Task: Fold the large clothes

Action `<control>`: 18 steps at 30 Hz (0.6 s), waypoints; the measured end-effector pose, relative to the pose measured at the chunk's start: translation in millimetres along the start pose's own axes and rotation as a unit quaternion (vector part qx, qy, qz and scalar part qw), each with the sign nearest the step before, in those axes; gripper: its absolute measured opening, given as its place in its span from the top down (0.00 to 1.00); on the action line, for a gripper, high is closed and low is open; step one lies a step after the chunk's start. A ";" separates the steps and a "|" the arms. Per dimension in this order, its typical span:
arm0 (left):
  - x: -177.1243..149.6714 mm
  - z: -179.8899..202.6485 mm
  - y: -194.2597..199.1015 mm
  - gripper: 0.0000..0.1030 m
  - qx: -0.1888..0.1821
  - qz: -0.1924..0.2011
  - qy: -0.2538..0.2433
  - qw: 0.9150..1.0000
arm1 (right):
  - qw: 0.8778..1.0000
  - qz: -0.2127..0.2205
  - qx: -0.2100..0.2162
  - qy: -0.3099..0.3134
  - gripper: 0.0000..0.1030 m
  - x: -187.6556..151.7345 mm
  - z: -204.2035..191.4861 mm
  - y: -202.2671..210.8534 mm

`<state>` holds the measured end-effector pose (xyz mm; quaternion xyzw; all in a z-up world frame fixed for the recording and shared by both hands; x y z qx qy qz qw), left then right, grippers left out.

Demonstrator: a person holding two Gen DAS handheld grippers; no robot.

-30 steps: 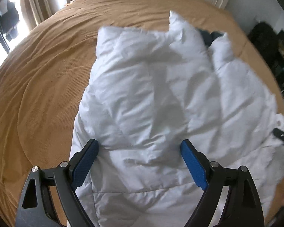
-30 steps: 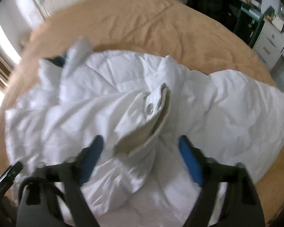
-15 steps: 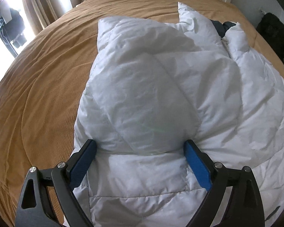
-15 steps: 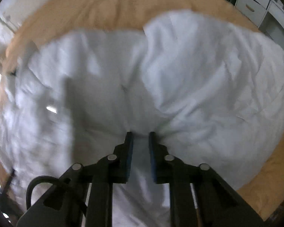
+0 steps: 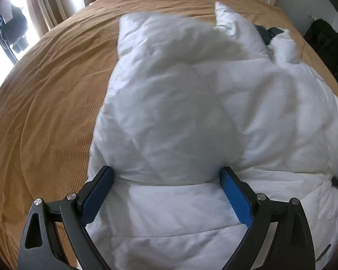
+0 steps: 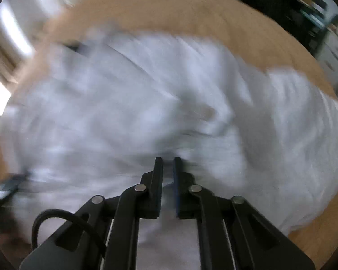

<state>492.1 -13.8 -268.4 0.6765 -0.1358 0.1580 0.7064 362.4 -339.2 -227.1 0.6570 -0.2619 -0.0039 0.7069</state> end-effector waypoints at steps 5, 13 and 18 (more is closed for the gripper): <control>-11.1 -71.2 -8.3 0.00 -0.029 -0.012 0.141 0.989 | 0.997 -0.011 0.068 -0.030 1.00 -17.3 24.5 -6.5; 37.8 -42.0 69.9 0.38 -0.005 0.058 0.083 0.995 | 0.994 0.056 0.089 -0.005 0.96 -4.8 10.7 52.5; 91.5 3.9 31.7 0.39 -0.003 0.048 0.008 0.999 | 0.996 0.037 0.083 0.005 0.95 4.5 -15.3 32.2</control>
Point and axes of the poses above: each gripper's, at about its wrist camera, not at the fingertips, and y roughly against the way its jaws point, z to its right, x to its top, the point moved 3 cm from there along -y, roughly the way its jaws point, and after that the axes turned 4 degrees about -x, right-handed, at the moved point
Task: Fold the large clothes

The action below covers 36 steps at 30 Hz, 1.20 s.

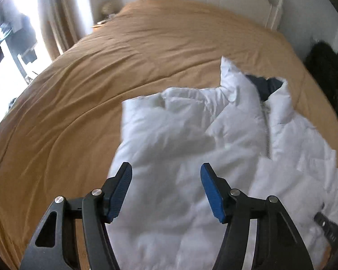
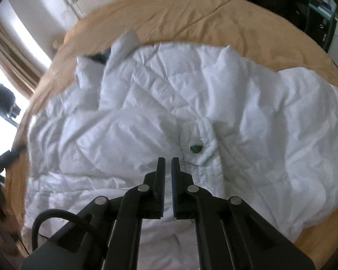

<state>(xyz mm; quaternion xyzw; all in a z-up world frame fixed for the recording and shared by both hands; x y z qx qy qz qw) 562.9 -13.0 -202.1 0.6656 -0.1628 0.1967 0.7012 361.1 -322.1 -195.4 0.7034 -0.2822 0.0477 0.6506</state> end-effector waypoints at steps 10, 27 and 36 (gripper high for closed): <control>35.0 -49.2 -83.6 0.77 0.026 -0.046 0.039 0.998 | 0.998 -0.032 -0.044 0.021 0.97 -2.1 -3.9 -59.1; -87.1 -140.9 -24.9 0.86 0.145 -0.104 0.070 0.981 | 0.998 -0.040 -0.042 0.004 0.97 -2.9 -4.2 -66.8; -91.7 -47.9 59.1 0.75 -0.025 -0.016 0.000 1.000 | 0.997 -0.042 -0.065 0.023 0.97 5.1 -11.5 -69.1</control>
Point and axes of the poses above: each gripper's, at about its wrist camera, not at the fingertips, and y roughly against the way its jaws point, z to its right, x to its top, the point moved 3 cm from there along -y, roughly the way its jaws point, and after that the axes turned 4 degrees about -x, right-handed, at the moved point
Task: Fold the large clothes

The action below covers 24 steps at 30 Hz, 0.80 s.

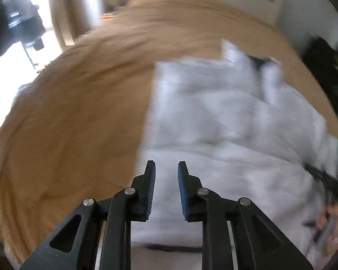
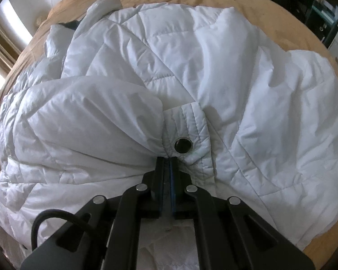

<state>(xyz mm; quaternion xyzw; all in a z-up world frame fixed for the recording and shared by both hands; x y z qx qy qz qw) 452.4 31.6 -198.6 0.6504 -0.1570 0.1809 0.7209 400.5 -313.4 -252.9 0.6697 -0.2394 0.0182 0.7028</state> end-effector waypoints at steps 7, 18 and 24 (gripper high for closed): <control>-26.2 -33.4 -83.9 0.44 0.135 -0.052 0.001 0.989 | 0.998 -0.018 0.045 -0.028 0.97 2.2 9.0 -0.7; 12.8 29.6 -68.6 0.44 0.012 -0.025 0.006 1.000 | 0.964 0.146 0.030 -0.222 0.11 -7.3 216.9 138.3; -6.3 53.8 -101.7 0.37 0.039 -0.044 -0.009 0.998 | 0.933 0.117 -0.046 -0.338 0.11 -37.1 370.4 121.7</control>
Point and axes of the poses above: each gripper's, at about its wrist camera, not at the fingertips, and y roughly against the way its jaws point, z to its right, x to its top, the point moved 3 cm from there along -y, roughly the way its jaws point, and after that the axes turned 4 degrees about -x, right-handed, at the moved point
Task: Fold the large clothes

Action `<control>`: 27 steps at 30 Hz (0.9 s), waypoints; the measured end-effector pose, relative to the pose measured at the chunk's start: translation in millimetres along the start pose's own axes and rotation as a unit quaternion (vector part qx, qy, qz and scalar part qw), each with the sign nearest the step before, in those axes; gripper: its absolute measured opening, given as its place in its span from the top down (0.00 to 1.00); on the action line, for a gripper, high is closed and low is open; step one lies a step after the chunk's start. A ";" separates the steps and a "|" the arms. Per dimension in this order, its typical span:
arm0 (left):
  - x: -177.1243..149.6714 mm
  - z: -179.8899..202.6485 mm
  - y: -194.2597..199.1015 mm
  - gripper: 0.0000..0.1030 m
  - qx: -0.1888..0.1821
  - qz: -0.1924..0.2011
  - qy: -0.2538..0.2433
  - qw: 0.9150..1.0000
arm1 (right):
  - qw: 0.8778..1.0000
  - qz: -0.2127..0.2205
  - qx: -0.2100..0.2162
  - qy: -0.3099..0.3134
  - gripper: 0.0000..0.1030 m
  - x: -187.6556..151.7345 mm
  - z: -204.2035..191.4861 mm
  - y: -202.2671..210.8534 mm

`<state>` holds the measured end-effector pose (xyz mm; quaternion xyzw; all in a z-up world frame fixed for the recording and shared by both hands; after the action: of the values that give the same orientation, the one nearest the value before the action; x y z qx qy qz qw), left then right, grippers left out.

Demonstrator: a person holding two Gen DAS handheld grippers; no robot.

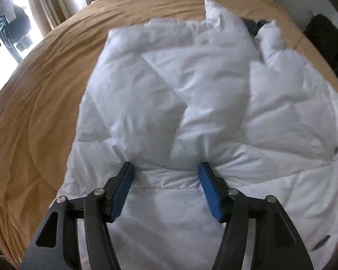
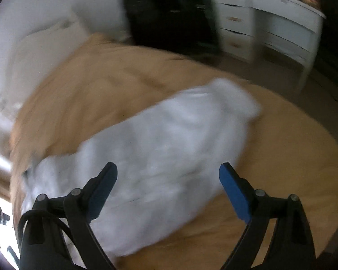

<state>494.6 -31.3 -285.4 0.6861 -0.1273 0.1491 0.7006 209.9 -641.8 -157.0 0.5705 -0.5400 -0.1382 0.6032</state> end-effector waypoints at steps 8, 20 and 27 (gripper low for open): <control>-4.5 -0.6 -0.9 0.23 0.009 0.002 0.007 1.000 | 0.995 -0.037 -0.007 -0.090 0.11 30.7 79.4 -72.2; -5.1 -2.1 -2.1 0.19 0.014 -0.001 0.009 1.000 | 0.996 -0.019 0.068 -0.061 0.85 56.7 40.8 -79.8; -5.6 -11.2 1.1 0.20 -0.013 -0.003 0.028 1.000 | 0.978 0.068 0.191 0.043 0.85 56.6 -61.5 49.0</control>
<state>488.8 -20.3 -286.8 0.6729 -0.1070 0.1646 0.7132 259.1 -637.7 -73.7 0.6428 -0.5670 0.0335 0.5140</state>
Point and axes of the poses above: each gripper's, at about its wrist camera, not at the fingertips, and y roughly against the way its jaws point, z to its right, x to its top, the point moved 3 cm from there along -y, roughly the way its jaws point, and after that the axes turned 4 degrees about -x, right-handed, at the moved point
